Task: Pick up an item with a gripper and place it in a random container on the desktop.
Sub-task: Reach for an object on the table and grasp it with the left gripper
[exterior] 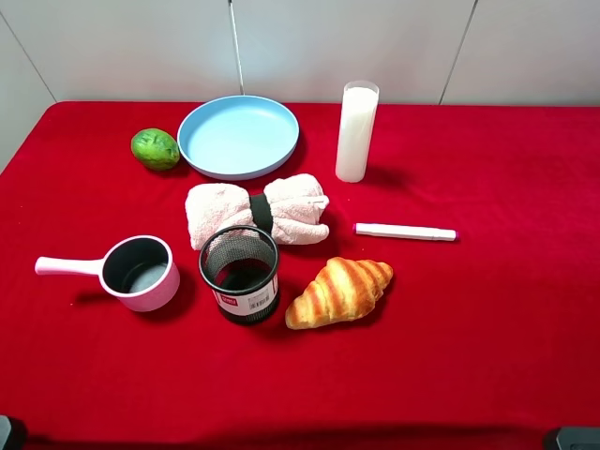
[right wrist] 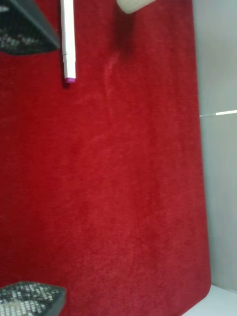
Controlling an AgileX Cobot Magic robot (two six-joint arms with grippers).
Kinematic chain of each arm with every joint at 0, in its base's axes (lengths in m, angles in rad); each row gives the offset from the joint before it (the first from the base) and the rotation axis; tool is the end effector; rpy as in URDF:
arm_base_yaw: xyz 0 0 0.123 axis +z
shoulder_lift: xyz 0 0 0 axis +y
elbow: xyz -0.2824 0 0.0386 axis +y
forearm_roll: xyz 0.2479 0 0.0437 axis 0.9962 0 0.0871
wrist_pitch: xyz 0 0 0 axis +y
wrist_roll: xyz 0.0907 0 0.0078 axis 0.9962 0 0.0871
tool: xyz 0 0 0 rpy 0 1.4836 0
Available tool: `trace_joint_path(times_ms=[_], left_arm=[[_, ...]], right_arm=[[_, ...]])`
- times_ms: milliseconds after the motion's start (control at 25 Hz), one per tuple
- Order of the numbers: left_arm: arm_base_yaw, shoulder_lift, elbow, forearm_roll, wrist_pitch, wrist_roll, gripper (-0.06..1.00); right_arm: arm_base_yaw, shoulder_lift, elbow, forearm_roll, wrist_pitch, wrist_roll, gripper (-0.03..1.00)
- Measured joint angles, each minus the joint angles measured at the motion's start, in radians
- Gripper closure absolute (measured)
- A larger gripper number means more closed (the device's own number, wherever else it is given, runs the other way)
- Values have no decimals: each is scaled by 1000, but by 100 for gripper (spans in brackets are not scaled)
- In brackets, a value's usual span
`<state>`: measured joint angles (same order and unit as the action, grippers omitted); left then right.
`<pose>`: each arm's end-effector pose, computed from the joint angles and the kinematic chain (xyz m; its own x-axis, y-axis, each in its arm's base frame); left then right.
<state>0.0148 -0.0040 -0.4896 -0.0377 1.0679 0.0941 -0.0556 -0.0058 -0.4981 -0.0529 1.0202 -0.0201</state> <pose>-0.0045 -0.0031 0.2737 -0.4653 0.0689 -0.8825 0.0498 0.9974 0.0516 -0.0042 -0.0039 0.2800 -0.4190 -0.0245 -0.9077 0.0765 0.9951 -0.0622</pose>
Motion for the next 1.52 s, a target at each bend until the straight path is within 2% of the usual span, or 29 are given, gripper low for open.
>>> trace_joint_path(times_ms=[480,640,1200,1520], left_arm=[[0,16,-24,0,29,-6,-1],[0,113,-74,0,57,-2,-1],[0,516,-265,-1,56,91,-1],[0,746,-353,-55,57,175,-1]], right_arm=[[0,0,0,0,0,0,28],[0,0,0,0,0,0,28],[0,-1,0,0,0,0,28],[0,-1,0,0,0,0,28]])
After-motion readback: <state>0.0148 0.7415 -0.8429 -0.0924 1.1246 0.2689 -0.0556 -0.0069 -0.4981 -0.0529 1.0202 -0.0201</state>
